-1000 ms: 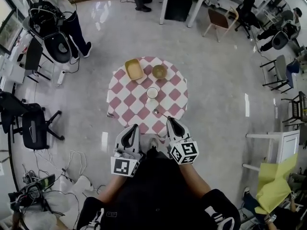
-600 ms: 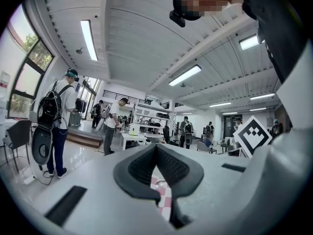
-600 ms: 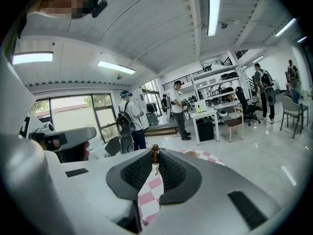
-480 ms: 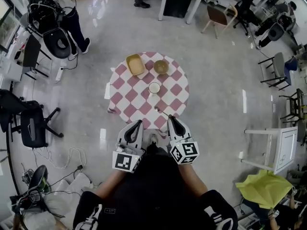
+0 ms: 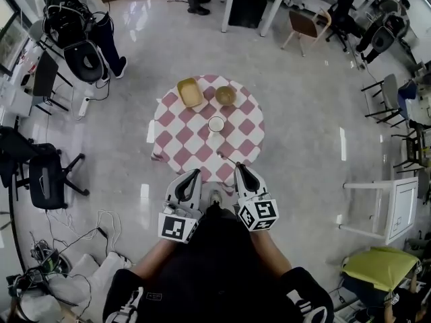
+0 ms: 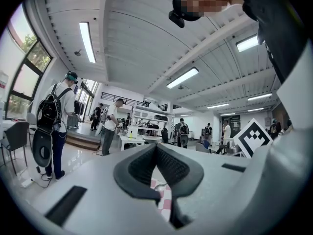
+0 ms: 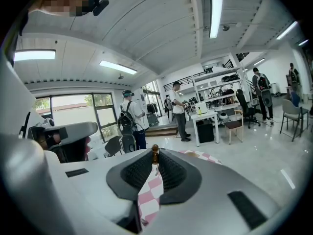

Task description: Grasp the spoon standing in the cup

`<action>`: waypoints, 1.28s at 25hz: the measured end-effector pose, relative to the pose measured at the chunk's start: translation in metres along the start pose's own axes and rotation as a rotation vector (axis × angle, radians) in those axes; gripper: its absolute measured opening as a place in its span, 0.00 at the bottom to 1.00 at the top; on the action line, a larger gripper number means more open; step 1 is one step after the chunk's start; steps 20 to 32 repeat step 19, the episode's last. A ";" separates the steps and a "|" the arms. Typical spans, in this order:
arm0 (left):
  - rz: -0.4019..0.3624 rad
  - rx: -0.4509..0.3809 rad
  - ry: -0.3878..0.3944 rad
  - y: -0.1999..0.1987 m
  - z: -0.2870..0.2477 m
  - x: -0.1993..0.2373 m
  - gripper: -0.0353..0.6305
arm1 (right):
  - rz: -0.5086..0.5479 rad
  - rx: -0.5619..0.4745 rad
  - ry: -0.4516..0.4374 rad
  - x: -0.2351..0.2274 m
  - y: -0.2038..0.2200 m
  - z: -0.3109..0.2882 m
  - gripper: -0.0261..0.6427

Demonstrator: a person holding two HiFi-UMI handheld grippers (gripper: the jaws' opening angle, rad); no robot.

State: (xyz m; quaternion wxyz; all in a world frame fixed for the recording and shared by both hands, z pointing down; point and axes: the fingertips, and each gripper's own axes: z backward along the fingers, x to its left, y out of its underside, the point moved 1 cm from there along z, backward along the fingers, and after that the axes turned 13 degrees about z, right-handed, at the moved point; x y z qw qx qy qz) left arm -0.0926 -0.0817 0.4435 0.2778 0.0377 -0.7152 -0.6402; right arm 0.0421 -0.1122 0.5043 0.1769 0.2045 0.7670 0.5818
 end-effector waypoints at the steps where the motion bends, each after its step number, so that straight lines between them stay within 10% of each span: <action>1: 0.000 -0.002 -0.001 0.000 0.000 0.000 0.06 | 0.000 -0.002 0.000 0.000 0.000 0.000 0.12; 32: 0.005 -0.008 -0.004 0.004 0.003 -0.015 0.06 | 0.010 -0.009 -0.007 -0.002 0.002 0.013 0.12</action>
